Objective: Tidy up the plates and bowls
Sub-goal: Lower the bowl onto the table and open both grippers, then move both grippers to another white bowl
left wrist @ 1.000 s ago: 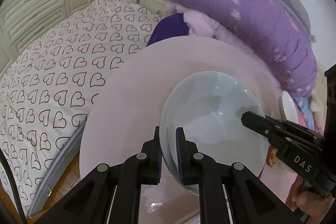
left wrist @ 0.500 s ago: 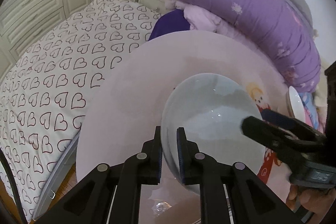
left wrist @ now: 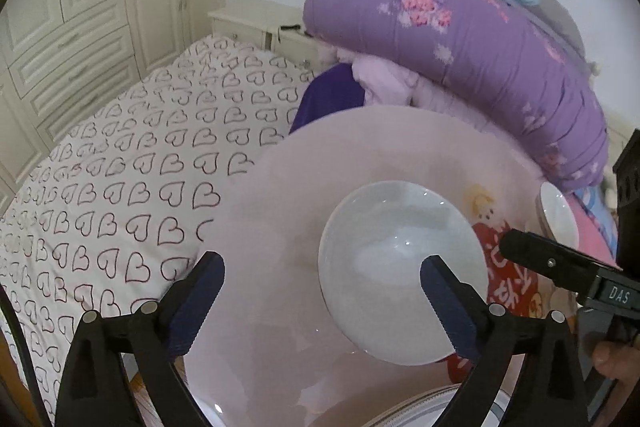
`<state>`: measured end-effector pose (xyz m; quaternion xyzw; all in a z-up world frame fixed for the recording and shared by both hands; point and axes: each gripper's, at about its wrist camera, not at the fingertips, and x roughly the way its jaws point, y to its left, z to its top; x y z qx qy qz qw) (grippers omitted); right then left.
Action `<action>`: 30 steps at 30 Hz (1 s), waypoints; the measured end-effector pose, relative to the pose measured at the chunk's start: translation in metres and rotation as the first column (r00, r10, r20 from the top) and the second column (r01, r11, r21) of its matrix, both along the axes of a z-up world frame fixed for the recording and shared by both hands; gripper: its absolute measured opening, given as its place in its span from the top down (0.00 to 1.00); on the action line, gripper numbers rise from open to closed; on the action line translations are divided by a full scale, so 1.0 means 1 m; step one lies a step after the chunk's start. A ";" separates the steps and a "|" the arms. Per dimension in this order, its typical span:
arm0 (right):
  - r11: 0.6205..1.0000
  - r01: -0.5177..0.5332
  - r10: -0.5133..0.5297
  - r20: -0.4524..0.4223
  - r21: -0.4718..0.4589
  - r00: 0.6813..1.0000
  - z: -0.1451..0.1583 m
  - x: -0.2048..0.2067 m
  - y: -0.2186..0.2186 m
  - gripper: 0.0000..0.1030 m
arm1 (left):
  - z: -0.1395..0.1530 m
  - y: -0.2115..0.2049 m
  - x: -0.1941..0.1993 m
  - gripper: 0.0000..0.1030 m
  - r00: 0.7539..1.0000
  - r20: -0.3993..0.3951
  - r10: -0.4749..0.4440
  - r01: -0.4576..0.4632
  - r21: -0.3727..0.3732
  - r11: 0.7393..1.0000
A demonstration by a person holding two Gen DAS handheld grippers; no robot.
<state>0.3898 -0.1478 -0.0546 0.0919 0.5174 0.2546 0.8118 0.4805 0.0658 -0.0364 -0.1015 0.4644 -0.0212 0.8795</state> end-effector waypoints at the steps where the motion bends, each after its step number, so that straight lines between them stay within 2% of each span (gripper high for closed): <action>1: 1.000 0.001 -0.001 0.004 0.009 1.000 0.002 -0.002 -0.003 0.00 | 0.003 -0.002 -0.006 0.05 1.000 0.014 0.002 -0.002 0.006 1.000; 6: 0.997 -0.014 0.012 0.035 0.076 0.999 0.020 -0.017 -0.017 0.00 | 0.020 -0.005 -0.039 0.03 0.997 0.078 0.004 -0.007 0.035 0.999; 12: 0.990 -0.039 0.011 0.200 0.136 0.980 0.072 -0.055 -0.032 0.00 | 0.038 -0.010 -0.085 0.01 0.990 0.144 -0.003 -0.003 0.039 0.999; 14: 0.988 -0.036 -0.011 0.305 0.147 0.952 0.100 -0.077 -0.039 0.00 | 0.043 -0.011 -0.099 0.01 0.988 0.157 -0.009 0.003 0.035 0.999; 17: 0.991 0.014 -0.069 0.403 0.136 0.913 0.125 -0.097 -0.050 0.00 | 0.050 -0.012 -0.112 0.01 0.985 0.172 -0.013 0.009 0.028 1.000; 20: 0.987 0.092 -0.141 0.439 0.131 0.888 0.141 -0.106 -0.064 0.00 | 0.056 -0.012 -0.126 0.01 0.982 0.187 -0.015 0.011 0.023 1.000; 23: 0.979 0.114 -0.178 0.445 0.166 0.878 0.150 -0.112 -0.078 0.00 | 0.061 -0.013 -0.132 0.01 0.982 0.190 -0.022 0.019 0.016 1.000; 24: 0.978 0.130 -0.192 0.463 0.162 0.865 0.154 -0.116 -0.080 0.00 | 0.062 -0.014 -0.134 0.01 0.981 0.190 -0.023 0.020 0.017 1.000; 28: 0.961 0.248 -0.271 0.560 0.119 0.783 0.168 -0.141 -0.095 0.00 | 0.072 -0.017 -0.143 0.01 0.978 0.206 -0.026 0.024 0.015 1.000; 29: 0.958 0.267 -0.281 0.561 0.109 0.779 0.166 -0.142 -0.098 0.00 | 0.075 -0.017 -0.148 0.01 0.976 0.214 -0.027 0.025 0.016 1.000; 30: 0.954 0.286 -0.289 0.532 0.091 0.796 0.160 -0.139 -0.102 0.00 | 0.078 -0.019 -0.147 0.01 0.975 0.221 -0.028 0.025 0.018 1.000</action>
